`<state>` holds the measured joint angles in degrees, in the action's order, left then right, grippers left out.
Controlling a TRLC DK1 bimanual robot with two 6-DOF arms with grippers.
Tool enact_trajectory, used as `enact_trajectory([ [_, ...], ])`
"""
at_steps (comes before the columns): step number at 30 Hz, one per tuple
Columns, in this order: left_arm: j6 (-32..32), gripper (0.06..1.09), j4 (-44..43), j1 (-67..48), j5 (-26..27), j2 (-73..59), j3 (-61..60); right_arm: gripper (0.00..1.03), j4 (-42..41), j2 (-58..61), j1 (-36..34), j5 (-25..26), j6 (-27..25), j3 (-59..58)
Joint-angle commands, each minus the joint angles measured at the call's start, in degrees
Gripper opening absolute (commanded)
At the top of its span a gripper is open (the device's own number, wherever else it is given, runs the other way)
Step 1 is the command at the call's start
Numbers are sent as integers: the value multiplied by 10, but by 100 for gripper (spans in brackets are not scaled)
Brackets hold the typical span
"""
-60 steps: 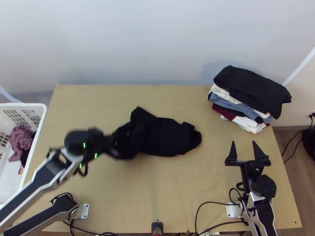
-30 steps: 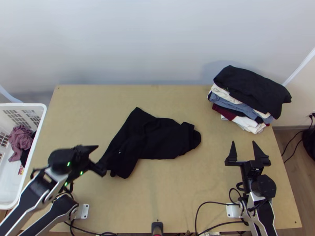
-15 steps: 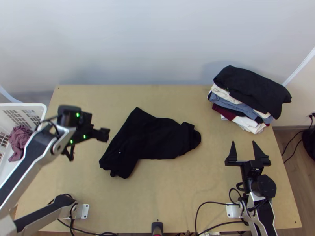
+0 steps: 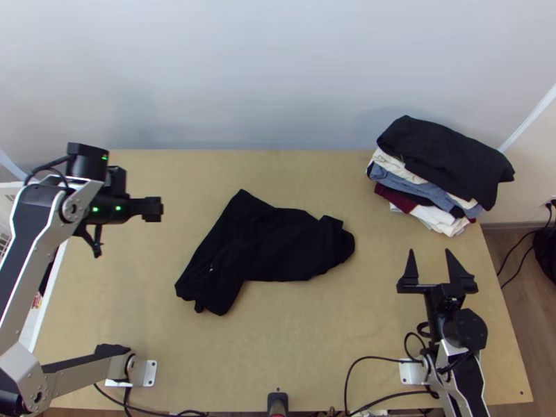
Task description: Fold the t-shirt
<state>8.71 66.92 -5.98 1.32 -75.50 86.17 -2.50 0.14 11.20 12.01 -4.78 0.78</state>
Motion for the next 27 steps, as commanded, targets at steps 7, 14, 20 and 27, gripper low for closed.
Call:
enact_trajectory([
  [7, 36, 105, 18, 49, 4, 2, 1, 99, 8, 1, 10, -1, -8, -5],
  [14, 39, 105, -4, 52, 4, 5, -18, 99, 84, 130, 58, -4, 55, 129],
  [20, 39, 105, -43, 36, 5, 11, -43, 99, 142, 267, 138, -4, 85, 288],
  [27, 39, 105, -88, 13, 5, 18, -73, 99, 204, 422, 268, -3, 198, 423],
])
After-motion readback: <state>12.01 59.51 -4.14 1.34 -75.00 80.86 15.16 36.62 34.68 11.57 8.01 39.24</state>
